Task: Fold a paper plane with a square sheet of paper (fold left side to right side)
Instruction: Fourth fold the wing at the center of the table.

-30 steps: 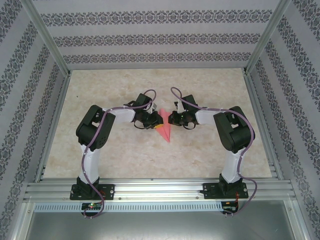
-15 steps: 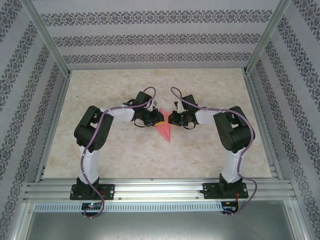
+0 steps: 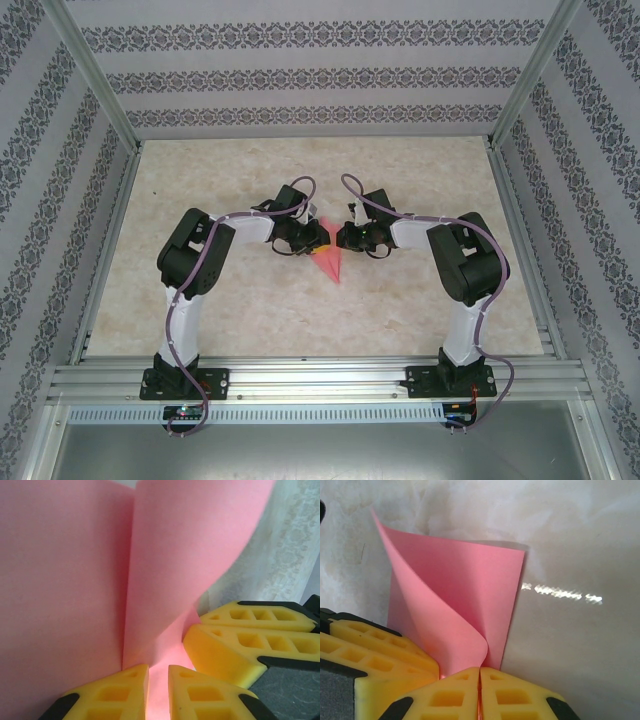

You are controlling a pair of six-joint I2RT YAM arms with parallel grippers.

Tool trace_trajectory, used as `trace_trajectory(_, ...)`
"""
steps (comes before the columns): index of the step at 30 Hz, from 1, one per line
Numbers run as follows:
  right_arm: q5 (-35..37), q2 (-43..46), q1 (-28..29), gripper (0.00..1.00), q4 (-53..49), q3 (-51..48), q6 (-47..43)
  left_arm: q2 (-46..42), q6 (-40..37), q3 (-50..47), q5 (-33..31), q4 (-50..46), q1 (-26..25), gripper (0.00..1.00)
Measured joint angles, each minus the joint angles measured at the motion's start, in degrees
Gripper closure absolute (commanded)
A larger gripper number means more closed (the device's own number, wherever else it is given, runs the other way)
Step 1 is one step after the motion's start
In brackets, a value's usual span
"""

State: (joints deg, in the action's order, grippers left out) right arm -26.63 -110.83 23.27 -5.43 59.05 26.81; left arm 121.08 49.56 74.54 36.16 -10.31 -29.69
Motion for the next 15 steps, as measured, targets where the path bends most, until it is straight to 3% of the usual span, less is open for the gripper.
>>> trace_trajectory(10, 1.81, 5.22, 0.20, 0.60, -6.03, 0.07, -1.20, -0.20, 0.02, -1.18, -0.11, 1.75, -0.04, 0.81)
trace_trajectory(15, 1.97, 13.57, -0.52, 0.63, -7.34, -2.82, -1.20, -0.33, 0.02, -1.53, -0.22, 2.23, -0.04, 0.81)
